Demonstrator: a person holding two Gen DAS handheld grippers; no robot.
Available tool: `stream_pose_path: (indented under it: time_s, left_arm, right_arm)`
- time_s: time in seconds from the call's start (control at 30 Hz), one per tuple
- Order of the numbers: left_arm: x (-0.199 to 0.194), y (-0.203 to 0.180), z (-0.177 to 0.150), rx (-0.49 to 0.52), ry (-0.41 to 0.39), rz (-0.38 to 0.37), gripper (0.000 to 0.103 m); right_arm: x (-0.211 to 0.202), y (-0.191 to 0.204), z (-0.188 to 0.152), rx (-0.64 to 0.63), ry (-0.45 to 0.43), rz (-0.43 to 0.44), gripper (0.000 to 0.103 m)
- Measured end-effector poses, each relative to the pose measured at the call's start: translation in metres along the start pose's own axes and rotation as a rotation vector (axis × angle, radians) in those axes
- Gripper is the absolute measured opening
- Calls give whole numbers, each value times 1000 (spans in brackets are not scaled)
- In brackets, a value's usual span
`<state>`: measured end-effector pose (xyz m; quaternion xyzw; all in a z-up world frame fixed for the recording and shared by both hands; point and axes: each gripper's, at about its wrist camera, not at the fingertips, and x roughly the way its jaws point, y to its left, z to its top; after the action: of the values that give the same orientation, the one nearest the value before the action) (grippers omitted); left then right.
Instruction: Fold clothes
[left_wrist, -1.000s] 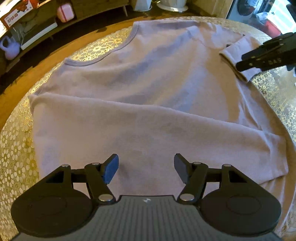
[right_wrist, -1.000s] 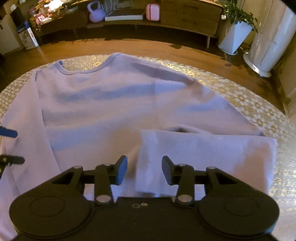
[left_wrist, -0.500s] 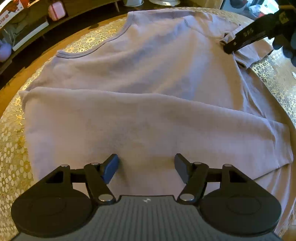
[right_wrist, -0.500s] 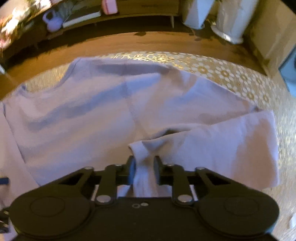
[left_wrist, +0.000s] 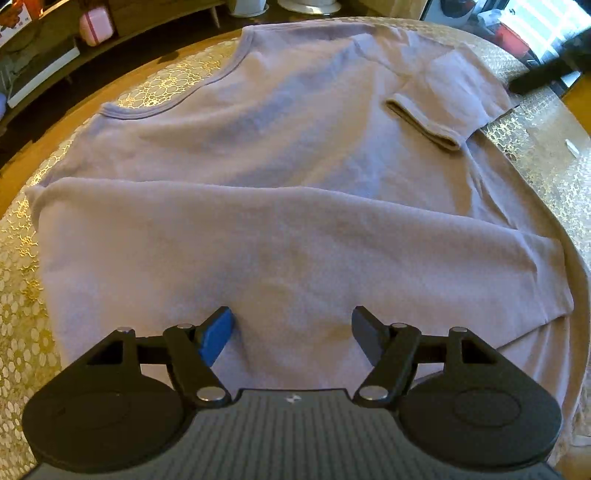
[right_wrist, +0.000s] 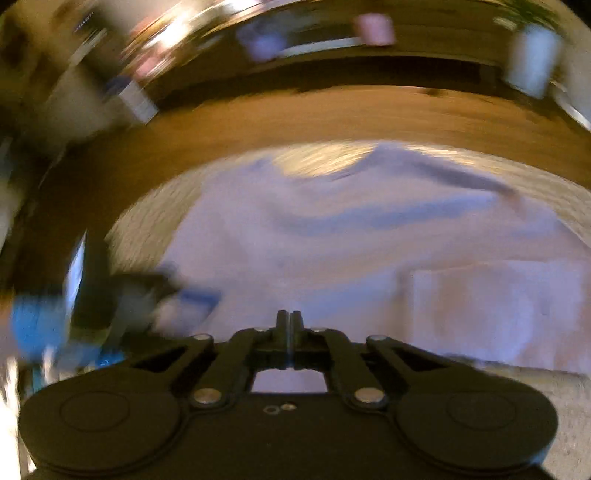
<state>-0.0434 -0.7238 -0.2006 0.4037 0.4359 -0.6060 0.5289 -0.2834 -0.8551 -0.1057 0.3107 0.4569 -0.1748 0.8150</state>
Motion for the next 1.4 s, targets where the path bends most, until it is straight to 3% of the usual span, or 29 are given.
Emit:
stream_pose_path:
  time_s: [0.03, 0.07, 0.2, 0.3, 0.5, 0.8, 1.0, 1.2, 1.4]
  left_arm:
    - [0, 1, 0, -3, 1, -4, 70]
    - [0, 1, 0, -4, 0, -5, 70]
    - [-1, 1, -2, -2, -9, -7, 71]
    - [0, 0, -3, 7, -15, -1, 71]
    - [-1, 0, -5, 9, -21, -3, 73]
    - [-3, 1, -7, -8, -29, -20, 73]
    - [-3, 0, -6, 3, -27, -19, 73]
    - [-2, 1, -5, 12, -22, -19, 73]
    - [-2, 5, -3, -8, -16, -33, 73]
  right_arm:
    - [4, 9, -5, -37, 8, -15, 25]
    - [8, 7, -10, -29, 10, -55, 103]
    - [28, -18, -16, -1, -18, -273, 103]
    - [49, -35, -9, 31, -17, -371, 103]
    - [89, -55, 7, 107, 15, -451, 103]
    - [95, -79, 8, 171, 40, -446, 103]
    - [76, -94, 11, 289, 17, -353, 103]
    - [31, -54, 5, 196, -22, -149, 103]
    - [24, 34, -27, -38, 148, 140, 103]
